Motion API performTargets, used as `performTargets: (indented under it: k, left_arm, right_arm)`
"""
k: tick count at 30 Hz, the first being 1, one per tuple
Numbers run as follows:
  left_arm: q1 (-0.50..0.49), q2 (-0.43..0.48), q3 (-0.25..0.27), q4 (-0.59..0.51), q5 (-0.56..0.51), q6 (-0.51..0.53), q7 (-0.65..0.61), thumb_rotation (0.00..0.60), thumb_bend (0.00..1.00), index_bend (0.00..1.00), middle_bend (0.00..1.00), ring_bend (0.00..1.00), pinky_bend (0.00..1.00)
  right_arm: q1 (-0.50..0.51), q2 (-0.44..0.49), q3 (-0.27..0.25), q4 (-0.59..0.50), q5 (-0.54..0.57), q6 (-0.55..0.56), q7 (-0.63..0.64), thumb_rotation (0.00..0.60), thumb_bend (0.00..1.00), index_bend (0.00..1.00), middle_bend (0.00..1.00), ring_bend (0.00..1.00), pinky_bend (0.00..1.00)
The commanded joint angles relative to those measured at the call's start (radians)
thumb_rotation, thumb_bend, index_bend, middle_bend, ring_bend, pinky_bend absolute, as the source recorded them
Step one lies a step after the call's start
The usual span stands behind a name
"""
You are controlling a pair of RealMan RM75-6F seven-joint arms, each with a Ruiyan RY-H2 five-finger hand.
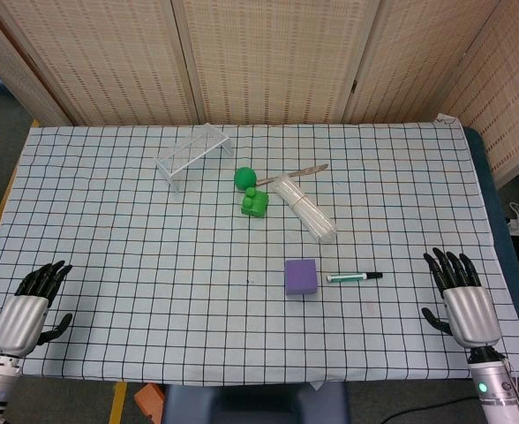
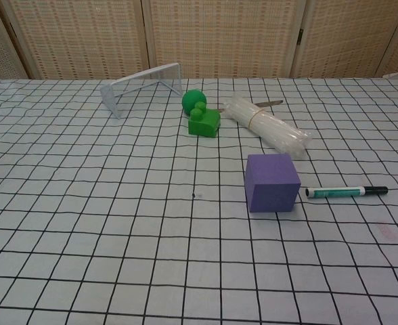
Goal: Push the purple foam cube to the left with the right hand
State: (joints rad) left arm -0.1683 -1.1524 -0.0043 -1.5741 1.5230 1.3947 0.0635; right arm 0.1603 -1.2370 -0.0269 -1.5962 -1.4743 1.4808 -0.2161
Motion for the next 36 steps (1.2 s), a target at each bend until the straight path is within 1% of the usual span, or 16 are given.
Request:
performTargets:
  k: [1, 4, 6, 7, 8, 9, 10, 12, 15, 17, 19, 23, 26, 27, 31, 36]
  left_arm:
    - [0.002, 0.003, 0.001, -0.003, -0.002, -0.002, -0.003, 0.6, 0.36, 0.0, 0.0, 0.0, 0.12]
    - [0.001, 0.005, 0.003, -0.003, 0.001, -0.005, -0.011, 0.6, 0.36, 0.0, 0.0, 0.0, 0.12]
    - [-0.001, 0.009, 0.005, -0.004, 0.001, -0.01, -0.021, 0.6, 0.36, 0.0, 0.0, 0.0, 0.12]
    - [-0.004, 0.01, 0.003, -0.004, 0.002, -0.012, -0.028, 0.6, 0.36, 0.0, 0.0, 0.0, 0.12]
    - [-0.004, 0.011, 0.003, -0.003, 0.003, -0.012, -0.031, 0.6, 0.36, 0.0, 0.0, 0.0, 0.12]
    - [-0.005, 0.012, 0.003, -0.003, 0.004, -0.013, -0.036, 0.6, 0.36, 0.0, 0.0, 0.0, 0.12]
    - [-0.005, 0.015, 0.003, -0.003, 0.006, -0.013, -0.045, 0.6, 0.36, 0.0, 0.0, 0.0, 0.12]
    - [-0.005, 0.02, 0.005, -0.003, 0.01, -0.012, -0.056, 0.6, 0.36, 0.0, 0.0, 0.0, 0.12]
    - [-0.002, 0.03, 0.007, -0.004, 0.018, -0.004, -0.08, 0.6, 0.36, 0.0, 0.0, 0.0, 0.12]
    - [0.0, 0.036, 0.009, -0.002, 0.024, 0.0, -0.096, 0.6, 0.36, 0.0, 0.0, 0.0, 0.12]
    - [-0.001, 0.043, 0.011, -0.002, 0.029, 0.001, -0.117, 0.6, 0.36, 0.0, 0.0, 0.0, 0.12]
    - [-0.001, 0.055, 0.015, 0.0, 0.035, -0.001, -0.15, 0.6, 0.36, 0.0, 0.0, 0.0, 0.12]
    - [-0.002, 0.06, 0.017, 0.002, 0.04, 0.0, -0.167, 0.6, 0.36, 0.0, 0.0, 0.0, 0.12]
    - [-0.002, 0.062, 0.017, 0.002, 0.042, 0.0, -0.17, 0.6, 0.36, 0.0, 0.0, 0.0, 0.12]
    - [-0.004, 0.065, 0.018, 0.009, 0.046, -0.001, -0.187, 0.6, 0.36, 0.0, 0.0, 0.0, 0.12]
    - [-0.007, 0.065, 0.019, 0.012, 0.045, -0.008, -0.193, 0.6, 0.36, 0.0, 0.0, 0.0, 0.12]
  right_arm:
    - [0.005, -0.017, 0.009, 0.015, -0.001, -0.016, 0.006, 0.6, 0.12, 0.0, 0.0, 0.0, 0.0]
    - [0.028, -0.045, 0.024, 0.025, 0.001, -0.053, 0.003, 0.6, 0.12, 0.0, 0.0, 0.0, 0.0]
    - [0.057, -0.059, 0.035, 0.025, -0.003, -0.093, -0.02, 0.6, 0.12, 0.03, 0.01, 0.0, 0.0]
    - [0.08, -0.065, 0.045, 0.018, 0.001, -0.126, -0.048, 0.6, 0.13, 0.07, 0.03, 0.0, 0.0]
    - [0.098, -0.072, 0.056, 0.01, 0.008, -0.148, -0.073, 0.6, 0.14, 0.12, 0.07, 0.0, 0.0]
    - [0.115, -0.079, 0.067, 0.001, 0.017, -0.169, -0.101, 0.6, 0.16, 0.19, 0.14, 0.0, 0.02]
    - [0.135, -0.089, 0.083, -0.011, 0.033, -0.194, -0.142, 0.6, 0.17, 0.23, 0.17, 0.0, 0.02]
    - [0.164, -0.109, 0.105, -0.027, 0.059, -0.226, -0.202, 0.6, 0.19, 0.34, 0.24, 0.02, 0.05]
    - [0.202, -0.152, 0.13, -0.036, 0.097, -0.262, -0.295, 0.6, 0.21, 0.44, 0.3, 0.05, 0.06]
    - [0.222, -0.186, 0.139, -0.033, 0.126, -0.283, -0.35, 0.6, 0.21, 0.48, 0.33, 0.07, 0.07]
    - [0.237, -0.224, 0.145, -0.018, 0.153, -0.296, -0.395, 0.6, 0.21, 0.49, 0.34, 0.09, 0.08]
    - [0.257, -0.295, 0.15, 0.032, 0.202, -0.316, -0.444, 0.6, 0.21, 0.49, 0.36, 0.11, 0.1]
    - [0.271, -0.336, 0.159, 0.067, 0.251, -0.332, -0.473, 0.6, 0.21, 0.44, 0.36, 0.11, 0.1]
    - [0.275, -0.345, 0.163, 0.075, 0.267, -0.337, -0.482, 0.6, 0.21, 0.42, 0.36, 0.11, 0.1]
    - [0.291, -0.367, 0.174, 0.093, 0.326, -0.349, -0.525, 0.6, 0.21, 0.38, 0.36, 0.11, 0.11]
    - [0.3, -0.37, 0.173, 0.093, 0.37, -0.347, -0.563, 0.6, 0.21, 0.36, 0.36, 0.11, 0.11]
